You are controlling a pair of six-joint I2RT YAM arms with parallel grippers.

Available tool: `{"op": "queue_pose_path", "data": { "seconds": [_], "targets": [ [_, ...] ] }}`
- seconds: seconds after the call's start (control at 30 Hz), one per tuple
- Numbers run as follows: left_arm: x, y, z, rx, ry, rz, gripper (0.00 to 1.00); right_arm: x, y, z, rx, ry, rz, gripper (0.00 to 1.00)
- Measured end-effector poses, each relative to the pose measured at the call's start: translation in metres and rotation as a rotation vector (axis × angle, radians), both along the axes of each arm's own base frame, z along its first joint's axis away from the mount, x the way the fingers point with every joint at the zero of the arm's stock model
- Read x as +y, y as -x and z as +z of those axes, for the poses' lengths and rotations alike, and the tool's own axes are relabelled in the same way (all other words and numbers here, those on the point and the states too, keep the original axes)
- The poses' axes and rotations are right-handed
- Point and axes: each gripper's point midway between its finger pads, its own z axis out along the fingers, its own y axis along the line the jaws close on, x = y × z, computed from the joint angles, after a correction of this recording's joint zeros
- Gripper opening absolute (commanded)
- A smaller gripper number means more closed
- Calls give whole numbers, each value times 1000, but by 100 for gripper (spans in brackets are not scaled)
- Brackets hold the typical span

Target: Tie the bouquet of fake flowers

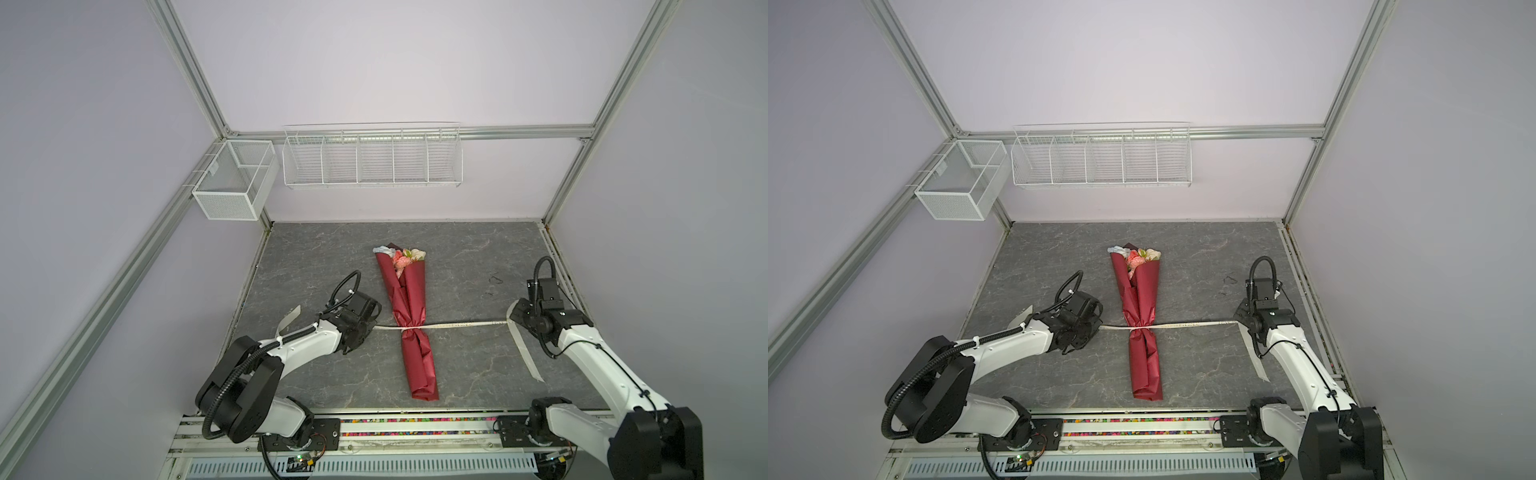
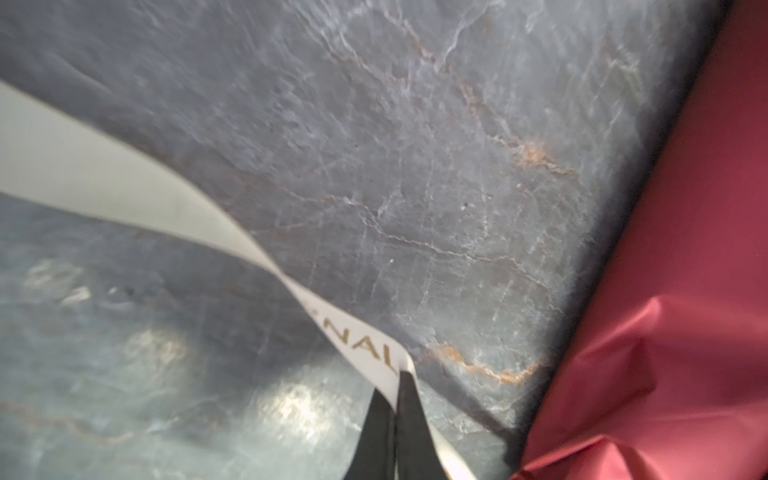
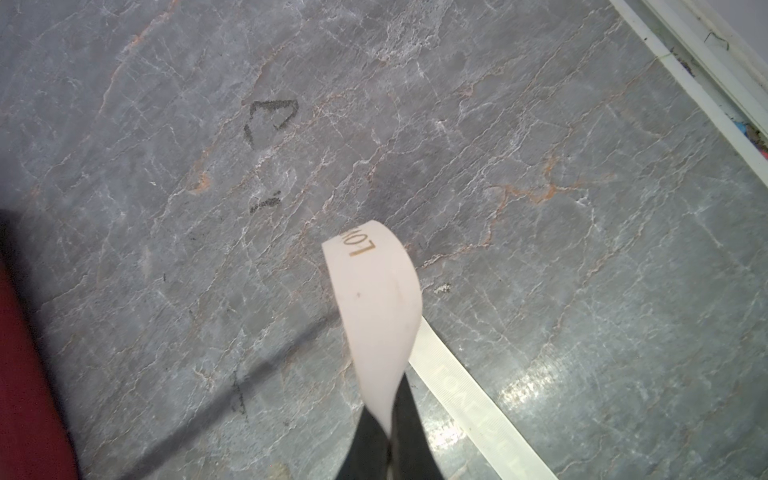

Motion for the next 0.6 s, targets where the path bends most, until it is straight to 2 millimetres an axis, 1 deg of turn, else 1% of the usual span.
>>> {"op": "queue_pose_path", "data": {
  "seconds": [0.1, 0.17, 0.2, 0.23, 0.27, 0.3, 0.33, 0.37, 0.47, 0.53, 0.6],
  "targets": [
    [-2, 1, -4, 19, -10, -40, 0, 2, 1, 0, 4, -7, 12, 6],
    [-1, 1, -4, 23, -19, -56, 0, 6, -1, 3, -19, -27, 41, 6],
    [0, 1, -3, 21, -18, -61, 0, 8, -3, 7, -46, -41, 59, 10],
    [0, 1, -3, 12, -10, -68, 0, 12, -4, 11, -79, -56, 76, 18],
    [0, 2, -4, 7, -2, -74, 6, 14, -5, 16, -105, -67, 97, 22],
    [1, 5, -5, 3, 5, -85, 18, 19, -5, 22, -135, -86, 123, 25],
    [3, 9, -7, 5, 11, -94, 26, 24, -7, 28, -158, -105, 151, 28],
    [4, 13, -8, 7, 15, -104, 31, 28, -8, 32, -171, -118, 172, 30],
    [2, 16, 5, -23, 20, -156, 42, 44, -9, 50, -188, -179, 249, 39],
    [4, 18, 18, -58, 9, -194, 48, 55, -10, 68, -221, -219, 295, 47],
    [7, 19, 33, -101, -9, -236, 51, 63, -9, 84, -265, -245, 347, 53]
  ]
}}
